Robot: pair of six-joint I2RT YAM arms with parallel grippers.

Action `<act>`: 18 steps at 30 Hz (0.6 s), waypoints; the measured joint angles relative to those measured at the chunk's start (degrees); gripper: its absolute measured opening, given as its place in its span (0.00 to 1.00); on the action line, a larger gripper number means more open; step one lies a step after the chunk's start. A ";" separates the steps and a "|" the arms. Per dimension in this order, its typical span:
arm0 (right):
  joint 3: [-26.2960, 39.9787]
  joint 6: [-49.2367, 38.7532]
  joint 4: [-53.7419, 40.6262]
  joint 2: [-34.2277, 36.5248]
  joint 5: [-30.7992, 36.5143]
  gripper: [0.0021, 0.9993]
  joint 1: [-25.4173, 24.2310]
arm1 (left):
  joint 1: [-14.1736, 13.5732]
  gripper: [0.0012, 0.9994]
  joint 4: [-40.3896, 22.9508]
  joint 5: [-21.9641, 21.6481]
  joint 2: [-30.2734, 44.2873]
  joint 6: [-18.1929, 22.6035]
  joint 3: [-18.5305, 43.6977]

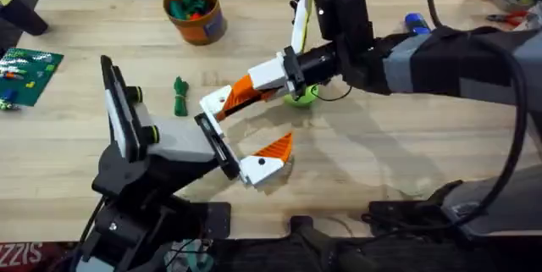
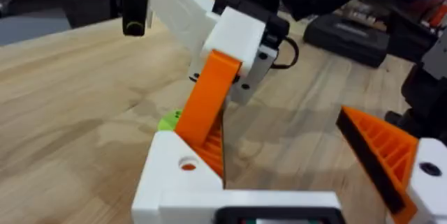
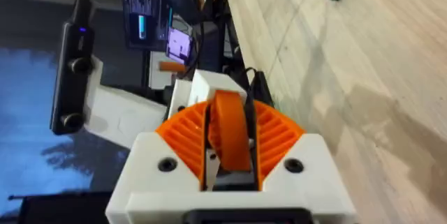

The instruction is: Pick up the gripper from the table and insert it into the empty holder that is missing its gripper. Then pick up a screw, insert it into the mounting hole, and use the screwdriver to tighten it. Finally, clean up the table by picking up the vegetable and placing it into the bucket.

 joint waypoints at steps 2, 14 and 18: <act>-0.02 -0.05 -0.20 0.16 -0.43 0.32 0.00 | 0.00 0.99 -0.02 0.12 -0.02 0.00 0.00; -0.08 -4.64 -9.81 -1.50 -2.07 0.42 -0.69 | -0.65 0.99 -0.04 3.37 -0.02 0.38 0.00; -0.27 -7.13 -13.88 -3.15 -2.07 0.48 -1.78 | -1.12 0.99 -0.04 5.20 -0.02 1.32 0.00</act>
